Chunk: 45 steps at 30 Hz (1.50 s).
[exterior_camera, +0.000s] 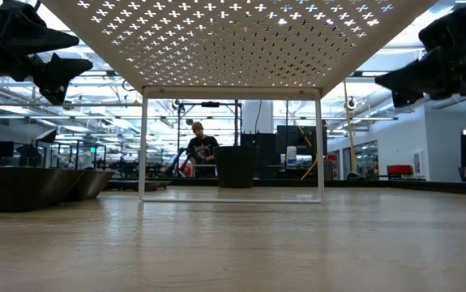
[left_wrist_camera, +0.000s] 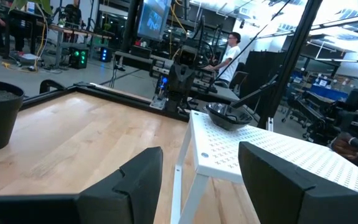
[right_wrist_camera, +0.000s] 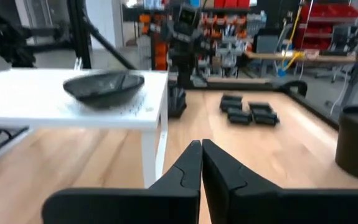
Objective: Pick & Place Mini shaped plates
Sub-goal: Put the distorted square plate on the shelf
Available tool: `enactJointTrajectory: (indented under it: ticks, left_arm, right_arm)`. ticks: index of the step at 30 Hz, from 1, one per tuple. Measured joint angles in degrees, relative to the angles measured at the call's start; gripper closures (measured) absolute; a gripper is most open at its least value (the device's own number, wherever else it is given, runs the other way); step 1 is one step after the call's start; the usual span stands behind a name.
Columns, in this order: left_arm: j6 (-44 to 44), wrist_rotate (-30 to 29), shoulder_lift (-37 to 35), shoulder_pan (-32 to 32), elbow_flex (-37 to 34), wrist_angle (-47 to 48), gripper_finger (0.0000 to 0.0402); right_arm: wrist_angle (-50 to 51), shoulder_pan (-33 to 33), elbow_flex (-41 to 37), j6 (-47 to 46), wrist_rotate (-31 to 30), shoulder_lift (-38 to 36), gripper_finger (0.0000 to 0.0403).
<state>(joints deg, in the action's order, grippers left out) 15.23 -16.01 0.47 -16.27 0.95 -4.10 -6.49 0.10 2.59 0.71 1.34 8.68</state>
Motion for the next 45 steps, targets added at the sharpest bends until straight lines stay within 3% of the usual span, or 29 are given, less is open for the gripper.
enactJointTrajectory:
  ticks: [17, 39, 45]
  left_arm:
    - [0.00, 0.00, 0.00, 0.00, 0.00, 0.00, 0.0188]
    - [0.00, 0.00, 0.00, 0.00, 0.00, 0.02, 0.0188]
    - [-8.72, -3.81, 0.01, 0.08, -0.02, -2.86, 0.0188]
  right_arm:
    - [0.97, 0.00, -0.02, -7.28, 0.22, 0.03, 0.0403]
    - [0.90, 0.00, -0.02, -7.54, 0.22, 0.01, 0.0403]
    - [0.90, 0.00, -0.02, -7.54, 0.22, 0.03, 0.0403]
